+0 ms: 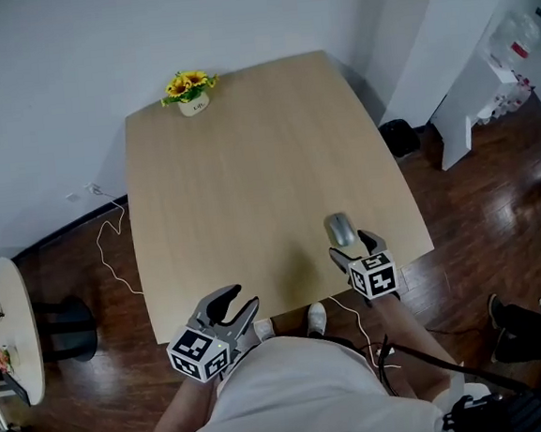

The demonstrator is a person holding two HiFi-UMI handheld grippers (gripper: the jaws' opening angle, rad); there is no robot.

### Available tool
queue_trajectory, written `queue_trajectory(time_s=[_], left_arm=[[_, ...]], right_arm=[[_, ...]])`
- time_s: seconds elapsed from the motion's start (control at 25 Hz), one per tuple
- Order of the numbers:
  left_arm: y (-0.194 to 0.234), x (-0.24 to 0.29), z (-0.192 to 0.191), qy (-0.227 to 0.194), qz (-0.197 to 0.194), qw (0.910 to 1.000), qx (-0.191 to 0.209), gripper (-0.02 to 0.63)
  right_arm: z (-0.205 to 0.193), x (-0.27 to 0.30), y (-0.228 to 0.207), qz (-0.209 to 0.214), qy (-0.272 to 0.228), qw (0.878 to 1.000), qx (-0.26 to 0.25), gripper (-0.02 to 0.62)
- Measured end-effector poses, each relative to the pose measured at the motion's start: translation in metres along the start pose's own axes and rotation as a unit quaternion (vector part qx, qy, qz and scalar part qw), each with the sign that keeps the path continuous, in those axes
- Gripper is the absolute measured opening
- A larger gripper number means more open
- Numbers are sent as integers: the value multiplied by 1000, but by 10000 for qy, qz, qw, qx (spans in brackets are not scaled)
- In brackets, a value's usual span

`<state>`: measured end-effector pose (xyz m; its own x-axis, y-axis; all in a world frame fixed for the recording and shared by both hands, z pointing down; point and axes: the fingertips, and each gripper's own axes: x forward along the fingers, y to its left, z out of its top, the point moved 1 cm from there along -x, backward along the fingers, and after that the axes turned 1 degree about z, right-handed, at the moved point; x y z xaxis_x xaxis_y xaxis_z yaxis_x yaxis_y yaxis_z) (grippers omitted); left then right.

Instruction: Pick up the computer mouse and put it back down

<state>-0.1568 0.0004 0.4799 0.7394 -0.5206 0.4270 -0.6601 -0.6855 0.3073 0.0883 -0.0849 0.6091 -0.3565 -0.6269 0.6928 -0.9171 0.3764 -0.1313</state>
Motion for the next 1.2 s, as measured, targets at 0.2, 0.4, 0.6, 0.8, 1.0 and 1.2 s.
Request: queue_trajectory(time_s=[0.2,0.4,0.6,0.8,1.0,1.2], left_arm=[[-4,13,5,40,-327,9993,155,146],[-10,24,6,67,-634,9976,258,146],[-16,32,7,108,-873,9955,348,146],[-22,36,7,147,-1056,9934,423,146],[-24,37,9,160,-1132,9924,460,146],[-24,33,8,165,-1130,9924,454,146]], right_arm=[[37,-72,35,178,-384,9991,-77,376],[59,-144,67,178,-745,9967,-282,380],[60,-188,89,82,-870,9959,-239,385],[55,-198,90,-93,-958,9953,-88,385],[52,-197,84,-176,-963,9952,-4,382],[48,-193,86,-162,-905,9958,22,377]])
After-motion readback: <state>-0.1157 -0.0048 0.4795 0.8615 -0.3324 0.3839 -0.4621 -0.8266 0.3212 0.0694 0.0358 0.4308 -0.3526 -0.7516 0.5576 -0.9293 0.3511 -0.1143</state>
